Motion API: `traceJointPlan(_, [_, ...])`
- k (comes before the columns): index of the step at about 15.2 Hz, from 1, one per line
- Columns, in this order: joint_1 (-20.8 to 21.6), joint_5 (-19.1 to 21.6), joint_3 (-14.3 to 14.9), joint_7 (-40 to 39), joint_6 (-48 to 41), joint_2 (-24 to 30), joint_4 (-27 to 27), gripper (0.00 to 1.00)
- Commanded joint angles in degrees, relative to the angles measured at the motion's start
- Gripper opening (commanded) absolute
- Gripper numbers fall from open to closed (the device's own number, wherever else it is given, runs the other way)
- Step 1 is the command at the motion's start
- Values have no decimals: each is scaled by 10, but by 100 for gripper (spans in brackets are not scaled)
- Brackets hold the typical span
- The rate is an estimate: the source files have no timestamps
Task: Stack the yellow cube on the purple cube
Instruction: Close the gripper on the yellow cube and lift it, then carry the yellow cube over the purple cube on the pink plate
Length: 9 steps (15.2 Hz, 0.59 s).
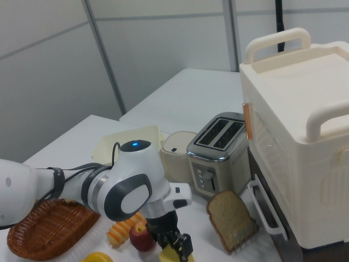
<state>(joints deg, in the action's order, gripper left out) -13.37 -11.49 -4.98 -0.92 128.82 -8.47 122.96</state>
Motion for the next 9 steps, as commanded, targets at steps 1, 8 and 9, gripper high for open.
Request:
traceJointPlan(1, [-2,-9,1,14,12,12,4,9])
traceJointPlan(8, [-68,-4,35,38,-19,93,4,9])
traceJointPlan(9, [-68,-3,49,38,-19,100,4,9])
